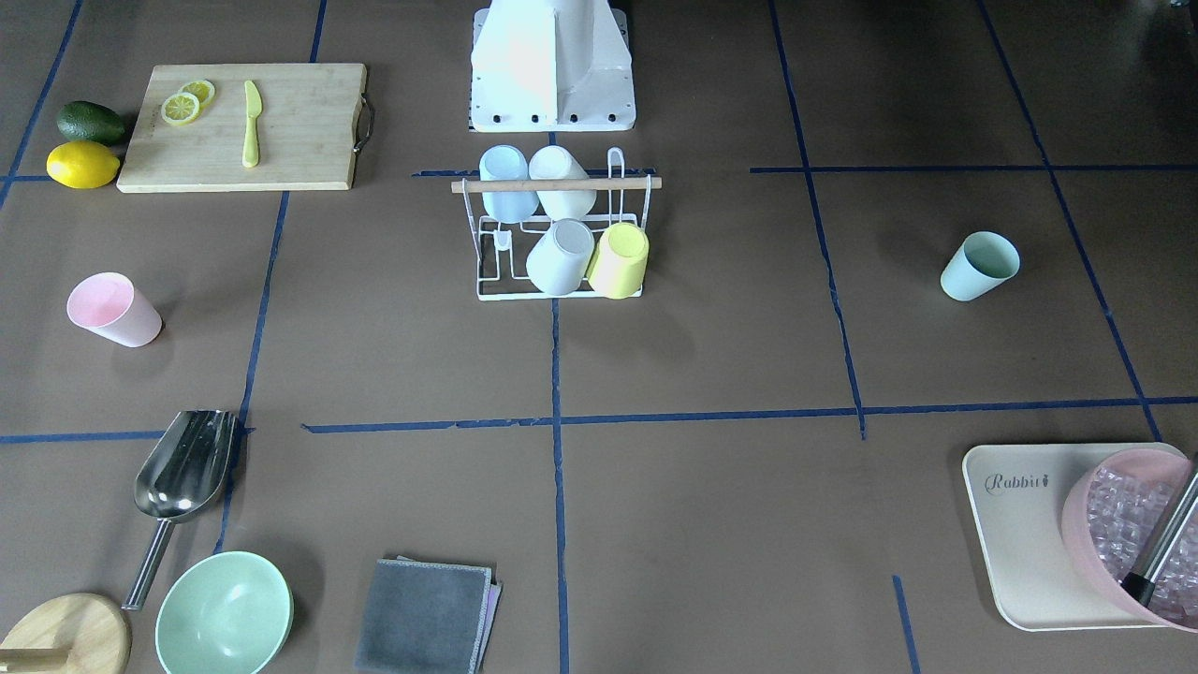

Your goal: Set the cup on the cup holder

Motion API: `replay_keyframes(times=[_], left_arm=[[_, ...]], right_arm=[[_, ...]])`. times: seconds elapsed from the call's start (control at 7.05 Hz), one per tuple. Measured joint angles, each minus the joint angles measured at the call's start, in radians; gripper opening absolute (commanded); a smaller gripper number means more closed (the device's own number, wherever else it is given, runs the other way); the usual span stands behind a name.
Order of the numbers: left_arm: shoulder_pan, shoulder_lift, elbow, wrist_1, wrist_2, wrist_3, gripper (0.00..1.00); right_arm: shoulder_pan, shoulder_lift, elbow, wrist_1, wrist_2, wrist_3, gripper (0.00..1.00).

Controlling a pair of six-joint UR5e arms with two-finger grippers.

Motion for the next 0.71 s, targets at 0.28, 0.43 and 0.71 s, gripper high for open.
replay_keyframes(times=[0.28,0.43,0.71], left_arm=[[0.001,0.002,-0.004,-0.011,-0.002,-0.002,1.0],[0.001,0.001,-0.026,-0.029,-0.002,-0.004,1.0],[0.0,0.005,-0.066,-0.052,0.0,-0.009,1.0]], right_arm=[[0.0,0.001,-0.001,0.002,-0.001,-0.005,1.0],[0.0,0.002,-0.003,0.003,-0.002,-0.008,1.0],[0.0,-0.001,0.002,0.003,0.0,-0.006,1.0]])
